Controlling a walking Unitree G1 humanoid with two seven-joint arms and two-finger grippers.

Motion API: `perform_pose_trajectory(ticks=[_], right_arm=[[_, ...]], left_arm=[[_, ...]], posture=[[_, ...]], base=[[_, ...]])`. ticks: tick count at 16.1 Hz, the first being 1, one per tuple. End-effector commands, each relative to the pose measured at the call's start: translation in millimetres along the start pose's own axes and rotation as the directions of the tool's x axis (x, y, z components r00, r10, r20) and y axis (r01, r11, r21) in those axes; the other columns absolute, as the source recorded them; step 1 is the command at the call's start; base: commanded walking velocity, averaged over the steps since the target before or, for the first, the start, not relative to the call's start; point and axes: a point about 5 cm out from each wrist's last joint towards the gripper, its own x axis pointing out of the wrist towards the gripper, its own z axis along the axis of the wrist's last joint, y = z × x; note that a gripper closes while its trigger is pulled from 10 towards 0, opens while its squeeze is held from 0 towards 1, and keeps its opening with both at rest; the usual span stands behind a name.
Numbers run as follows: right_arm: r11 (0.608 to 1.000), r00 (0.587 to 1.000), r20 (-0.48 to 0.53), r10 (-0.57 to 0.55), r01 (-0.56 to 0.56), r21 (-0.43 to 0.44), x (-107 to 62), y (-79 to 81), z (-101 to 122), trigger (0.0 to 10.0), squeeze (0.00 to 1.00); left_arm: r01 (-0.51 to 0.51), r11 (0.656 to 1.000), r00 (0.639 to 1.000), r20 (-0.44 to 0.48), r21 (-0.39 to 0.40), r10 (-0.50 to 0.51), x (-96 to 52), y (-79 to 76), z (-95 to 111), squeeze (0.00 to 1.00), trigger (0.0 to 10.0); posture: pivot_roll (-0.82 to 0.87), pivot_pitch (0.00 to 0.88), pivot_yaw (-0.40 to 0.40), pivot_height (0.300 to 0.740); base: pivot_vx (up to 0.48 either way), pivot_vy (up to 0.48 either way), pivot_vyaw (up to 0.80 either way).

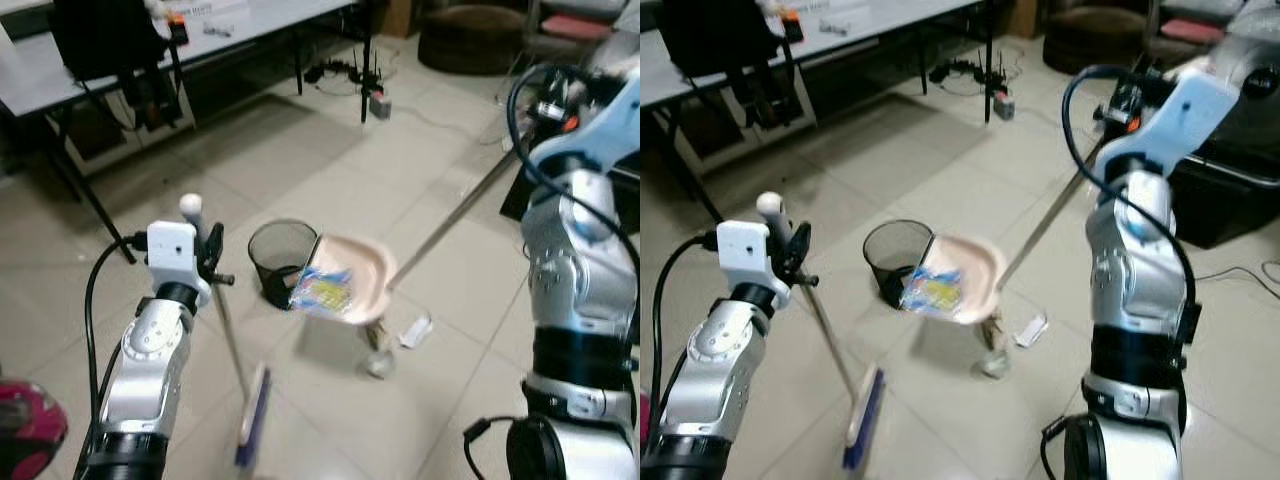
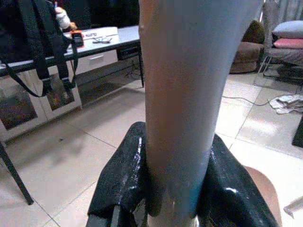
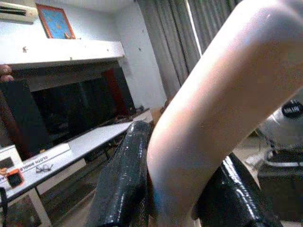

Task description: Sweep floor

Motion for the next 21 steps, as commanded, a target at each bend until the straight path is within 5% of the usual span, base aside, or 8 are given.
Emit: perform_pose_trajectory(ticks=[1,21], right_arm=[[0.998,0.999,0.040,0.035,-0.036,0.044,1.7,12.8,9.8,10.0,0.00],[0.999,0.998,0.056,0.013,-0.015,0.037,6.8,9.7,12.8,10.0,0.00]], left_arm=[[-0.036,0.999,0.999,0.030,0.027,0.035,1.1,9.2,6.7,0.00,10.0],[-0.034,0.999,0.999,0.041,0.019,0.033,8.0,2.9,6.2,0.00,10.0]], posture=[[-0.08,0.000,0.058,0.740],[-0.09,0.000,0.059,0.740]], base=[[0.401,0.000,0.00],[0.418,0.000,0.00]])
